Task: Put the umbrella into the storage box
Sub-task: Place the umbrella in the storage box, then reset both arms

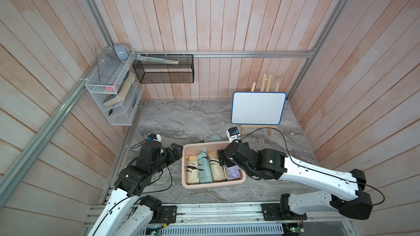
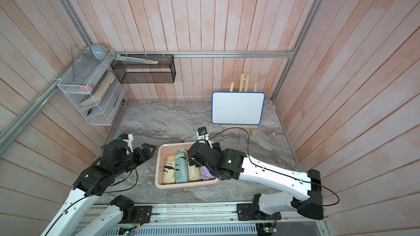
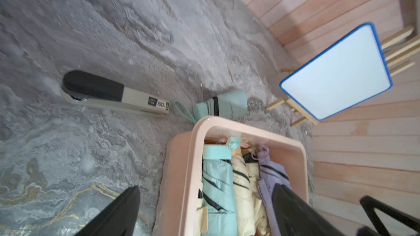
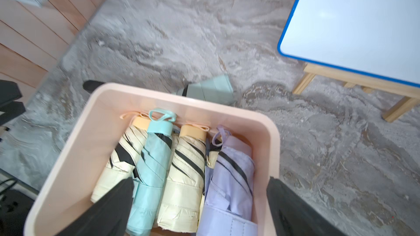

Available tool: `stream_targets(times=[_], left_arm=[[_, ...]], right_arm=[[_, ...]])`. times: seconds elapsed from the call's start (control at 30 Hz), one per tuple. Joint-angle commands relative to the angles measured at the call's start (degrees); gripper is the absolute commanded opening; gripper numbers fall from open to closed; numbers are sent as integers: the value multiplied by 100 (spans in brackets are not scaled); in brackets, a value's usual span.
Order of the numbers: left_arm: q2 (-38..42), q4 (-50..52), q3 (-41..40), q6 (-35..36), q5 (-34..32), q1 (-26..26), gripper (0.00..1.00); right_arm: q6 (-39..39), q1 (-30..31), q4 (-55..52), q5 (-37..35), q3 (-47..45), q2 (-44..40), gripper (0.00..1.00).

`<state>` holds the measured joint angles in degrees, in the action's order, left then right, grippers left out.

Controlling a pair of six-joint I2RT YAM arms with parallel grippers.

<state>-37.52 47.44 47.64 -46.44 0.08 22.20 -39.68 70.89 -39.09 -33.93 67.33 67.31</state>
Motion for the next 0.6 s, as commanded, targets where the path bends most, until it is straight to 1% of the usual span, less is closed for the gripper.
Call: stream_targets(times=[0.0,0.1,0.17,0.23,0.3,0.37,0.47,0.5,0.57], left_arm=[[227,-293,88,334,-1290,-5,100],[313,-1025,-143,926,-1987,-5,100],[293,-1634,-376,1418,-2440,-13,100],[250,-2291,-677,2092,-2676,-44,100],[165,-2971,-998,2647,-2889,-123,99],[45,-3604,-1317,3073,-2736,-370,99],[-155,-4424,-1784,3233,-2200,-893,99],[-215,-4705,-1950,3311,-2062,-983,100],[-366,-5480,-2378,3524,-1813,-1132,100]], right_arm=[[417,-54,1048,-950,-781,-794,98],[431,-455,1414,-1521,-1629,-1738,98],[537,-1026,1592,-1713,-2152,-2382,98],[845,-1694,1876,-1687,-2630,-2868,98],[1324,-2435,2257,-1454,-3084,-3185,98],[1774,-3311,2521,-961,-3423,-3222,98],[2152,-4444,2978,-231,-3880,-2893,98],[2237,-4697,3183,-35,-4044,-2770,98],[2460,-5125,3935,247,-4474,-2517,98]])
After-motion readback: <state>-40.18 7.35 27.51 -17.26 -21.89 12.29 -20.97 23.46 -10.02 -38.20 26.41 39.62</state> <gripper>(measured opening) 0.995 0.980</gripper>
